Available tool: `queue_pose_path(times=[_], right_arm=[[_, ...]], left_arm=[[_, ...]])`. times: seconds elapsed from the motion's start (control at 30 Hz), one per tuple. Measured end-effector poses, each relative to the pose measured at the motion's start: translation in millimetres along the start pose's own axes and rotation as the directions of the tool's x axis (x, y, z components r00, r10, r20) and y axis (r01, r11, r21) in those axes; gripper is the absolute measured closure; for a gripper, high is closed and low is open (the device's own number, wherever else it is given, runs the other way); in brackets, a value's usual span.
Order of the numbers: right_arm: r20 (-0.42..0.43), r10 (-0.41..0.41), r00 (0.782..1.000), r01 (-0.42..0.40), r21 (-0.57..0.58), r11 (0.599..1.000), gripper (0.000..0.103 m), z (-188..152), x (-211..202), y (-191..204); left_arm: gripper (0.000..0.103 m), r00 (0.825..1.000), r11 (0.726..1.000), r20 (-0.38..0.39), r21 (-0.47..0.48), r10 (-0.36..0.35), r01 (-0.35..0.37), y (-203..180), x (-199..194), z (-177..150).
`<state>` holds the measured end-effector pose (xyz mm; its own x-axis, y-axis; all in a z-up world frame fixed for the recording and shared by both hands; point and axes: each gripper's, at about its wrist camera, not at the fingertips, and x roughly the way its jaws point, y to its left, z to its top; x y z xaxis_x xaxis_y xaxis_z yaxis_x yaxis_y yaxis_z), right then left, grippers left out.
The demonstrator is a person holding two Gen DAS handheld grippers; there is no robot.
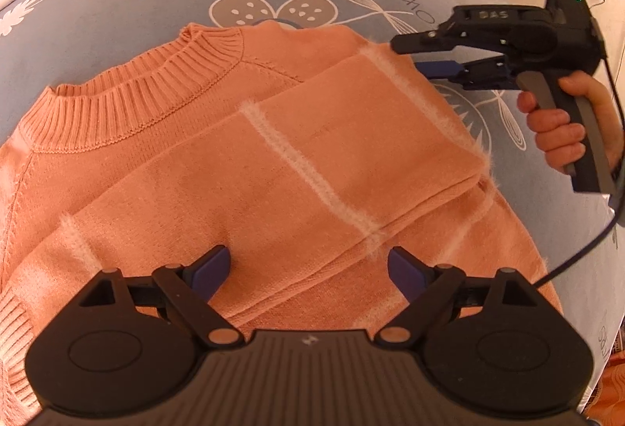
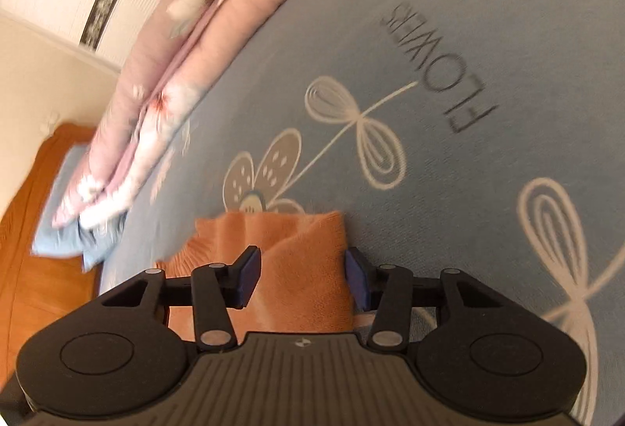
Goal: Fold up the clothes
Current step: 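Fold the gripped side edge over toward the sweater's middle with the right gripper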
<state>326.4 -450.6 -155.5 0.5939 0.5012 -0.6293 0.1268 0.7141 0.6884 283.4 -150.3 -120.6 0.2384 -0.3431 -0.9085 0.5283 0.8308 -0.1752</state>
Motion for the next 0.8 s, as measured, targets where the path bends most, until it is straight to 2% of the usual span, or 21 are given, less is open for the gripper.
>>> queue_pose_path(times=[0.07,0.1,0.2,0.3,0.4,0.53,0.57,0.6,0.63,0.7,0.8], right_arm=[[-0.014,-0.001,1.0,0.001,0.033,0.999,0.073,5,-1,-7],[-0.019,-0.006,1.0,0.007,0.047,0.999,0.089,6,-3,-9],[-0.015,-0.024,1.0,0.024,0.042,0.999,0.092,6,-10,-5],[0.003,-0.109,0.994,0.109,-0.014,0.994,0.092,6,-15,14],[0.006,-0.172,0.985,0.172,0.013,0.985,0.093,3,-12,15],[0.02,-0.18,0.984,0.177,0.085,0.98,0.091,-1,-12,7],[0.023,-0.189,0.982,0.187,0.076,0.979,0.089,-1,-14,10],[0.034,-0.21,0.977,0.208,0.056,0.977,0.081,-2,-18,16],[0.043,-0.221,0.974,0.219,0.038,0.975,0.077,-4,-25,20],[0.056,-0.225,0.973,0.224,0.009,0.974,0.077,-11,-40,28],[0.033,-0.167,0.985,0.166,0.027,0.986,0.077,-32,-61,29]], left_arm=[[0.014,1.0,1.0,-0.006,0.009,0.006,-0.006,-2,1,1],[0.014,1.0,1.0,-0.008,0.011,0.007,-0.007,-2,2,1],[0.013,1.0,1.0,-0.014,0.018,0.009,-0.009,-3,4,3],[0.013,1.0,1.0,-0.016,0.025,0.012,-0.012,-3,5,5],[0.013,1.0,1.0,-0.015,0.025,0.019,-0.019,-4,8,6],[0.013,0.999,0.999,-0.018,0.025,0.028,-0.028,-4,9,7],[0.013,1.0,0.999,-0.018,0.025,0.026,-0.025,-4,7,7],[0.013,1.0,0.999,-0.017,0.025,0.023,-0.023,-4,6,7],[0.013,1.0,0.999,-0.012,0.025,0.022,-0.022,-4,3,7],[0.013,1.0,0.999,0.012,0.027,0.026,-0.026,-4,-6,6],[0.013,0.998,0.999,0.06,0.011,0.029,-0.03,-1,-20,6]])
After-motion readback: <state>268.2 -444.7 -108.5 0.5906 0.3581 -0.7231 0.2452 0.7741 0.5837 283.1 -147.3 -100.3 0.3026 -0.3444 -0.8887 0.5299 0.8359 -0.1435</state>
